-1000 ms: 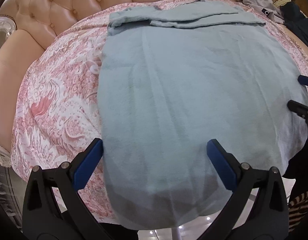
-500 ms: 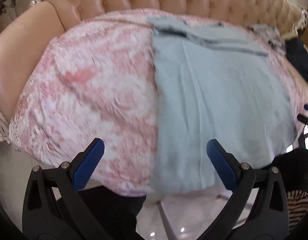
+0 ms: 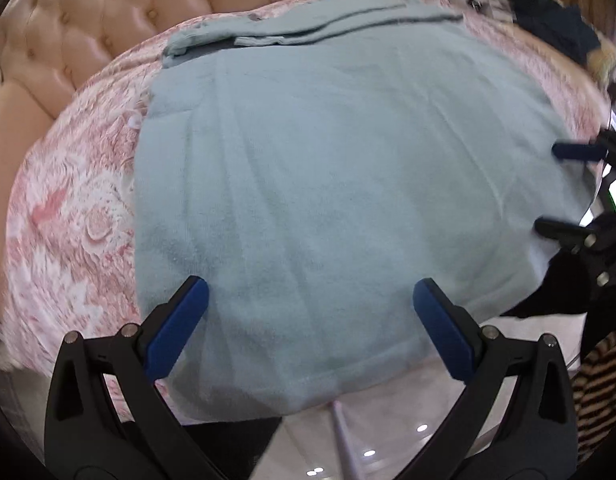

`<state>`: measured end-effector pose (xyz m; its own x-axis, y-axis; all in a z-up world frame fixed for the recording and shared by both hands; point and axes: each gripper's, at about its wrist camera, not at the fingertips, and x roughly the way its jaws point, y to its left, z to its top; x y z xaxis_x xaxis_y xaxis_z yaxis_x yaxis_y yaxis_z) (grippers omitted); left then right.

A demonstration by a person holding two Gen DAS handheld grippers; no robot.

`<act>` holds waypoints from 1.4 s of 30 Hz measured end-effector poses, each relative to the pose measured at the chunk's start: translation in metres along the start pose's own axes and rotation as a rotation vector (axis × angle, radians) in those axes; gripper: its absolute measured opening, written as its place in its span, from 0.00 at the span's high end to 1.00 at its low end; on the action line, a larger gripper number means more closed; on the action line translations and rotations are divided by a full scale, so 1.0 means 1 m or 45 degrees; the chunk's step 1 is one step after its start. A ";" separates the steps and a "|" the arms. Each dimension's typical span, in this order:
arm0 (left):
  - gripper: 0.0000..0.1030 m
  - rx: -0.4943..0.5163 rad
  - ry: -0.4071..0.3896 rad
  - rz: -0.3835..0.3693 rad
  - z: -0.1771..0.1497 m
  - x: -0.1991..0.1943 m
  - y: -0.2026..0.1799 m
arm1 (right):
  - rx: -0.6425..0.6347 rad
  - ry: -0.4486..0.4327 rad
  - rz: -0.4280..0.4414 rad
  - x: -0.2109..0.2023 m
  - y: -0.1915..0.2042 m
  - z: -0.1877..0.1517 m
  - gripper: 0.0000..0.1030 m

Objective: Fold clothes

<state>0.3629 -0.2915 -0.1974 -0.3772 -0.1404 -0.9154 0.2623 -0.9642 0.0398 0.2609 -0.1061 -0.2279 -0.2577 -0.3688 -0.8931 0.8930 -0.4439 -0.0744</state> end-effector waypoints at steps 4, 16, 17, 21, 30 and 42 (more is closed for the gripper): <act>0.00 0.001 -0.001 0.021 -0.004 -0.003 0.002 | 0.002 0.024 -0.054 0.000 -0.009 -0.003 0.13; 0.00 -0.359 -0.101 -0.058 -0.033 -0.066 0.092 | 0.376 -0.119 0.201 -0.051 -0.083 -0.031 0.13; 0.00 -0.406 -0.137 -0.090 -0.035 -0.078 0.104 | 0.420 -0.142 0.223 -0.057 -0.090 -0.032 0.13; 0.00 -0.484 -0.209 -0.079 -0.041 -0.102 0.133 | 0.580 -0.201 0.305 -0.076 -0.114 -0.042 0.13; 0.00 -0.341 -0.266 -0.514 -0.040 -0.082 0.079 | 0.437 -0.197 0.262 -0.078 -0.096 -0.055 0.16; 0.00 -0.403 -0.202 -0.622 -0.044 -0.057 0.078 | 0.511 -0.098 0.332 -0.033 -0.100 -0.064 0.54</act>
<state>0.4444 -0.3488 -0.1596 -0.6422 0.2462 -0.7259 0.2677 -0.8153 -0.5134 0.2036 0.0028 -0.2195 -0.0841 -0.5622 -0.8227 0.7227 -0.6028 0.3381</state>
